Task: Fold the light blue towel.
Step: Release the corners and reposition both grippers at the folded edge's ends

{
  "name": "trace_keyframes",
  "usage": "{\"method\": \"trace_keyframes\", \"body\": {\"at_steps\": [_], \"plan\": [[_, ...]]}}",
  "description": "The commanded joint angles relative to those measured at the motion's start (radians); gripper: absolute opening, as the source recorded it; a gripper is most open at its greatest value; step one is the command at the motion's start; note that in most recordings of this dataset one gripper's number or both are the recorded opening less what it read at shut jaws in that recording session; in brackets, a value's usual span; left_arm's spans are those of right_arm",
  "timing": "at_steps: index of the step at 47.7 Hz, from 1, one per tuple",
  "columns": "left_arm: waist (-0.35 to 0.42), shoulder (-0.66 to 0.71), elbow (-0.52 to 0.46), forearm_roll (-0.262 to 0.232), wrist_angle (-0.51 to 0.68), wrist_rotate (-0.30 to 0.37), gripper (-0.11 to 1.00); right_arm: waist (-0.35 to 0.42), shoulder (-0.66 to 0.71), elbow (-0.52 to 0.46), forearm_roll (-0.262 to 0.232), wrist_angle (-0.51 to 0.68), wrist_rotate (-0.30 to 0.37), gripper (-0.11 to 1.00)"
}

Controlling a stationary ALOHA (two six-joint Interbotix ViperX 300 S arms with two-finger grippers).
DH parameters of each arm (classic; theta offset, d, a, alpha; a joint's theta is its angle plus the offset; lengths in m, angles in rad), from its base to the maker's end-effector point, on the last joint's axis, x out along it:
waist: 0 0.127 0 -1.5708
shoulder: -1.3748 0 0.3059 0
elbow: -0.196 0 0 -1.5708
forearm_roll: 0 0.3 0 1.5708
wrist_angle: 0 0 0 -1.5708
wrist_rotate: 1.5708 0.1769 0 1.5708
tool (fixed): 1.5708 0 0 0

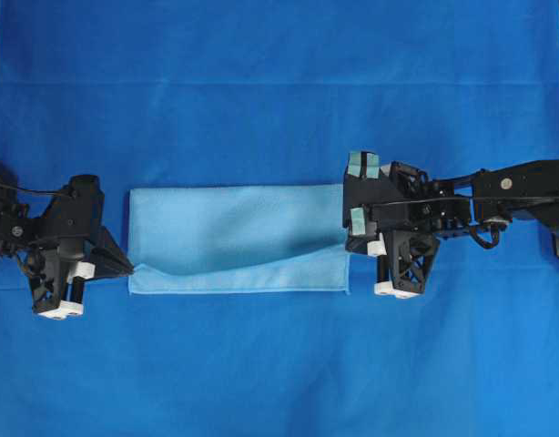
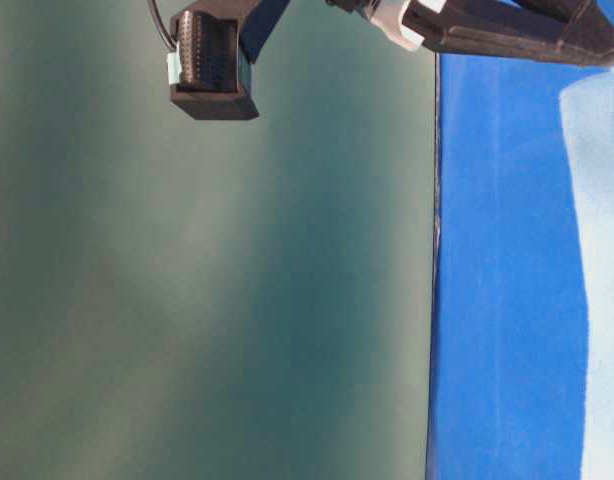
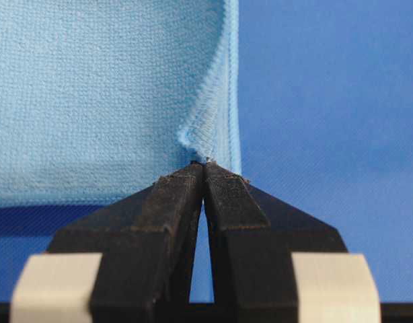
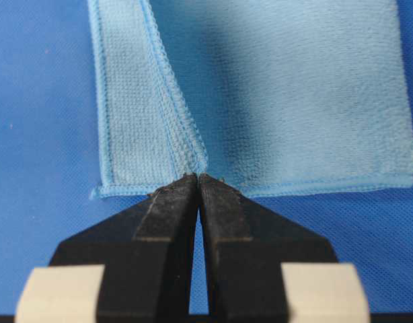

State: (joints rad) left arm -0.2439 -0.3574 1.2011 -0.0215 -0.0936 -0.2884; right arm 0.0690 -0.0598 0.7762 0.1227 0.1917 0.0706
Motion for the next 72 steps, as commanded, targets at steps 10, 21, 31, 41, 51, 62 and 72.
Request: {"method": "trace_keyframes", "body": {"at_steps": [10, 21, 31, 41, 51, 62, 72], "plan": [[0.014, 0.02, -0.038, -0.002, -0.014, 0.003, 0.02, -0.008, -0.02, -0.008, 0.003, -0.041, 0.002, 0.02], [0.021, 0.012, -0.041, -0.002, -0.012, 0.005, 0.25, -0.009, -0.017, -0.012, 0.011, -0.046, 0.003, 0.22], [0.032, -0.078, -0.055, -0.002, 0.025, 0.034, 0.67, -0.009, -0.057, -0.017, -0.003, -0.043, 0.002, 0.67], [0.172, -0.138, -0.031, -0.002, 0.035, 0.101, 0.67, -0.084, -0.084, -0.006, -0.029, -0.06, 0.002, 0.63], [0.307, -0.101, -0.031, -0.002, 0.044, 0.199, 0.67, -0.21, -0.046, -0.009, -0.031, -0.109, 0.002, 0.63], [0.344, -0.031, -0.038, -0.002, 0.037, 0.236, 0.67, -0.238, 0.043, -0.034, -0.041, -0.121, -0.006, 0.63], [0.39, 0.057, -0.017, -0.002, -0.006, 0.236, 0.67, -0.247, 0.106, -0.038, -0.051, -0.135, -0.006, 0.63]]}}
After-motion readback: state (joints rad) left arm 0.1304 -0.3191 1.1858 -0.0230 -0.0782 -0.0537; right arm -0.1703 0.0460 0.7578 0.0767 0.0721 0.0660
